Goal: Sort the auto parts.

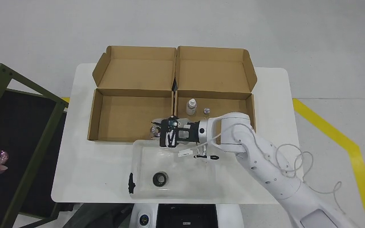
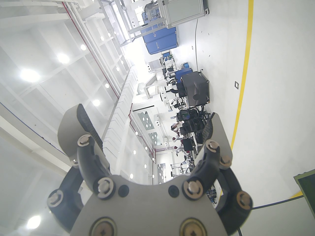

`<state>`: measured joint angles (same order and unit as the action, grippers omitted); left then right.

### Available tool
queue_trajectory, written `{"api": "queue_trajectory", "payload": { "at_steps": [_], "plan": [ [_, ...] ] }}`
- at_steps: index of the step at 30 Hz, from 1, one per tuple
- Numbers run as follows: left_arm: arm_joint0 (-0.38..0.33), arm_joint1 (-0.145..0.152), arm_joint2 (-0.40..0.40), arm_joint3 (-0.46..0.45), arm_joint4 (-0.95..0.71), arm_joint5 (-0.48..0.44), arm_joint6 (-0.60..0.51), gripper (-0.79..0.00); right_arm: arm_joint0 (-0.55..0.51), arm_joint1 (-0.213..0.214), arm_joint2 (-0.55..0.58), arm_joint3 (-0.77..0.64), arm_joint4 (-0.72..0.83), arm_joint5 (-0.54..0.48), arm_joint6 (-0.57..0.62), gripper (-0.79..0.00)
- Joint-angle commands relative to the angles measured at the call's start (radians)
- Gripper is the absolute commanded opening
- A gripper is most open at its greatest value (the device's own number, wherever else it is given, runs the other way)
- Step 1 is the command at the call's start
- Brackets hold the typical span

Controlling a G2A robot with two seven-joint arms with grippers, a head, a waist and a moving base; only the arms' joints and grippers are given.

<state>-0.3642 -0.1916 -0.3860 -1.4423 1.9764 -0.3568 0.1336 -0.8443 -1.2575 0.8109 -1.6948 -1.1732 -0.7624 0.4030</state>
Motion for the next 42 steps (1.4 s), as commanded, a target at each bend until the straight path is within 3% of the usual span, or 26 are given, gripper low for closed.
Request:
{"api": "queue_trajectory", "payload": {
  "at_steps": [1,22,42],
  "plan": [
    [0.000,0.000,0.000,0.000,0.000,0.000,0.000,0.000,0.018,-0.006,-0.012,0.027,-0.002,0.008,-0.007,-0.785],
    [0.000,0.000,0.000,0.000,0.000,0.000,0.000,0.000,0.248,-0.116,-0.171,0.329,-0.033,0.170,-0.017,-0.785],
    [0.000,0.000,0.000,0.000,0.000,0.000,0.000,0.000,0.359,-0.234,-0.291,0.627,-0.053,0.237,-0.048,-0.785]
  ]
}}
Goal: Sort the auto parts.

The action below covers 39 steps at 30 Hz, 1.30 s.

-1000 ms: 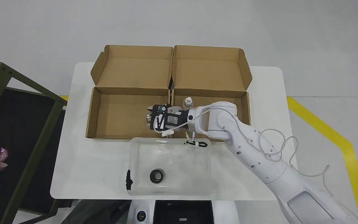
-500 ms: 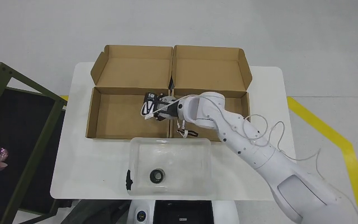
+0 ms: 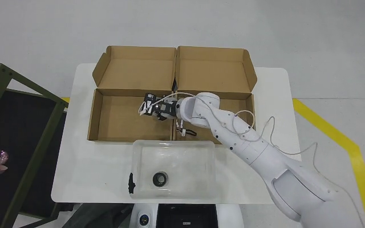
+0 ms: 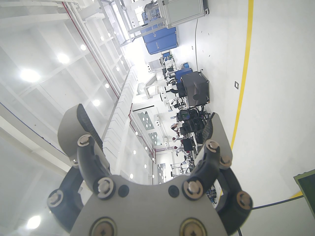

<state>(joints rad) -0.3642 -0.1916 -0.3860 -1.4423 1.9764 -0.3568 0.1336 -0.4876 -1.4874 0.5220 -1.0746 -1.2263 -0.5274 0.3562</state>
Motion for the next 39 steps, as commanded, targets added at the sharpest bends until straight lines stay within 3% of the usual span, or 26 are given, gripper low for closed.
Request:
{"api": "queue_trajectory", "payload": {
  "at_steps": [1,6,18,28,39],
  "plan": [
    [0.000,0.000,0.000,0.000,0.000,0.000,0.000,0.000,0.005,-0.009,-0.005,0.018,0.001,0.004,-0.004,-0.785],
    [0.000,0.000,0.000,0.000,0.000,0.000,0.000,0.000,0.020,-0.032,-0.019,0.063,-0.018,0.016,0.012,-0.770],
    [0.000,0.000,0.000,0.000,0.000,0.000,0.000,0.000,0.037,-0.072,-0.032,0.130,-0.055,0.023,0.032,-0.468],
    [0.000,0.000,0.000,0.000,0.000,0.000,0.000,0.000,0.045,-0.086,-0.013,0.114,-0.085,0.015,0.035,-0.453],
    [0.000,0.000,0.000,0.000,0.000,0.000,0.000,0.000,-0.031,-0.040,0.088,-0.128,-0.114,-0.054,0.053,-0.431]
  ]
}}
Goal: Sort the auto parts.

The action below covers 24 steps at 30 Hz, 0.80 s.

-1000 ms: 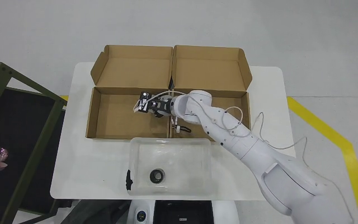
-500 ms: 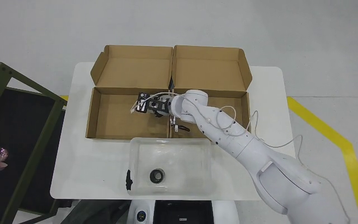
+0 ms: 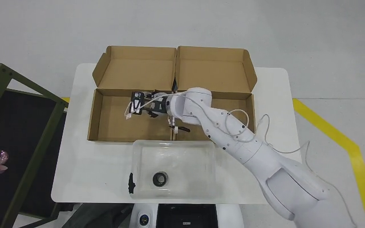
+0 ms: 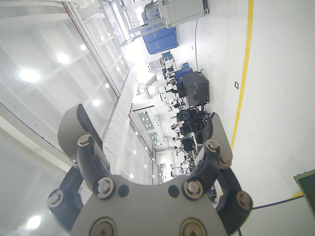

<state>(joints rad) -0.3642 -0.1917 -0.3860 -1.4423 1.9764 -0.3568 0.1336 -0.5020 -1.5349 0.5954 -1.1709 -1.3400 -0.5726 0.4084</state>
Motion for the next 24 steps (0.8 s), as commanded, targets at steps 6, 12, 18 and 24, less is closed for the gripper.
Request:
{"api": "queue_trajectory", "payload": {
  "at_steps": [6,12,18,24],
  "plan": [
    [0.000,0.000,0.000,0.000,0.000,0.000,0.000,0.000,-0.114,0.048,0.086,-0.184,-0.013,-0.071,0.023,-0.425],
    [0.000,0.000,0.000,0.000,0.000,0.000,0.000,0.000,-0.242,0.090,0.143,-0.379,-0.036,-0.155,0.070,-0.416],
    [0.000,0.000,0.000,0.000,0.000,0.000,0.000,0.000,-0.337,0.116,0.154,-0.498,-0.057,-0.231,0.086,-0.409],
    [0.000,0.000,0.000,0.000,0.000,0.000,0.000,0.000,-0.430,0.138,0.162,-0.587,-0.070,-0.279,0.092,-0.409]
  ]
}}
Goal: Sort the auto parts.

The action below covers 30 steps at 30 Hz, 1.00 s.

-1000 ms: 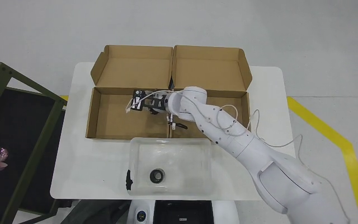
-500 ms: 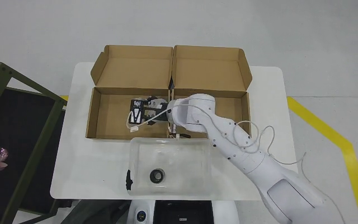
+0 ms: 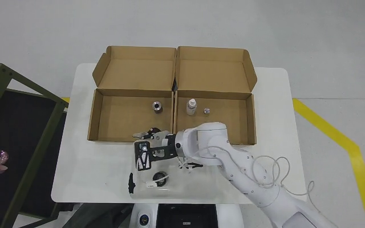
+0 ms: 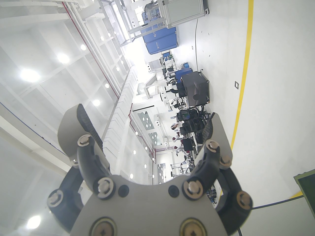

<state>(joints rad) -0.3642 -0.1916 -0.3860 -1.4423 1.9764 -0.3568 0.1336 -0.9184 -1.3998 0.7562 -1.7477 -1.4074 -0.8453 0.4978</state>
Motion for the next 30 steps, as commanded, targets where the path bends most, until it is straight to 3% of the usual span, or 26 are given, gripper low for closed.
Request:
{"api": "queue_trajectory", "payload": {
  "at_steps": [1,15,30],
  "plan": [
    [0.000,0.000,0.000,0.000,0.000,0.000,0.000,0.000,-0.030,0.008,0.003,-0.023,-0.008,-0.012,0.007,-0.409],
    [0.000,0.000,0.000,0.000,0.000,0.000,0.000,0.000,-0.223,0.066,0.053,-0.147,-0.075,-0.084,0.034,-0.409],
    [0.000,0.000,0.000,0.000,0.000,0.000,0.000,0.000,-0.298,0.104,0.072,-0.151,-0.098,-0.146,0.037,-0.397]
  ]
}}
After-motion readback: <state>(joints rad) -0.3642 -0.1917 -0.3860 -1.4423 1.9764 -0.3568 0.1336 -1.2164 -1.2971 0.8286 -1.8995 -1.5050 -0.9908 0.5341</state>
